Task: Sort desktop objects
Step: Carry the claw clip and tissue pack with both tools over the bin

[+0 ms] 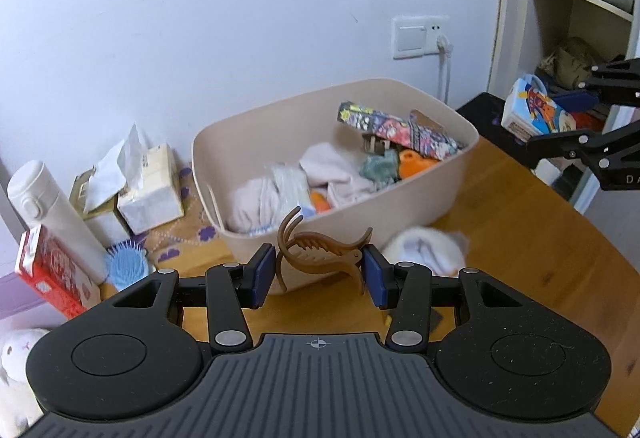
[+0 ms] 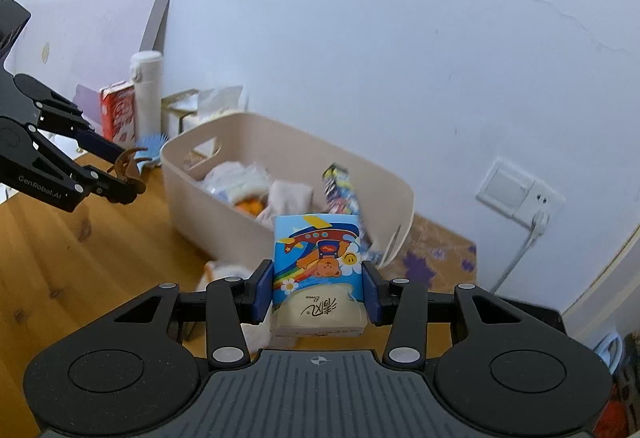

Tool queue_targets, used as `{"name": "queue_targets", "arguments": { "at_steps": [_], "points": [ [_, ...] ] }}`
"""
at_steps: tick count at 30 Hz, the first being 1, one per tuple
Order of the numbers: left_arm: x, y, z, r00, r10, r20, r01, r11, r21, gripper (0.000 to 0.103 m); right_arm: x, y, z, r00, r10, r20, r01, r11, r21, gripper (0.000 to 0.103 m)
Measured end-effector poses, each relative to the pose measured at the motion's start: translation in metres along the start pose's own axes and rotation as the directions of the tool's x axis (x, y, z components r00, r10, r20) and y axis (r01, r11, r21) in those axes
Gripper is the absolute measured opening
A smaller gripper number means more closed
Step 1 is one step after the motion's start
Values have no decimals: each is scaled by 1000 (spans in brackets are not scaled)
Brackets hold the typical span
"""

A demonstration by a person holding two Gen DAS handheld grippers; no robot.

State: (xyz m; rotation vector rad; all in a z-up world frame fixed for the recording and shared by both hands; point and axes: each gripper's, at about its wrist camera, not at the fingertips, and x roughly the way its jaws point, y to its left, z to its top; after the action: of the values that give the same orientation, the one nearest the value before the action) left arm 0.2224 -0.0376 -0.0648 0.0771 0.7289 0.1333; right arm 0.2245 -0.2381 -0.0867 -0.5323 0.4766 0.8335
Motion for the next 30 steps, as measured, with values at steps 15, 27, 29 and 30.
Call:
{"name": "queue_targets", "arguments": {
  "at_steps": [15, 27, 29, 30],
  "points": [
    [51, 0, 54, 998, 52, 34, -50, 998, -44, 48, 49, -35, 33, 999, 1, 40, 1, 999, -33, 43],
    [102, -2, 61, 993, 105, -50, -110, 989, -99, 48, 100, -24, 42, 997, 70, 15, -69, 995, -67, 43],
    [108, 0, 61, 991, 112, -67, -119, 987, -112, 48, 107, -22, 40, 997, 81, 5, -80, 995, -66, 43],
    [110, 0, 61, 991, 114, -76, -123, 985, -119, 48, 109, -22, 39, 996, 85, 0, -85, 994, -66, 43]
  ]
}}
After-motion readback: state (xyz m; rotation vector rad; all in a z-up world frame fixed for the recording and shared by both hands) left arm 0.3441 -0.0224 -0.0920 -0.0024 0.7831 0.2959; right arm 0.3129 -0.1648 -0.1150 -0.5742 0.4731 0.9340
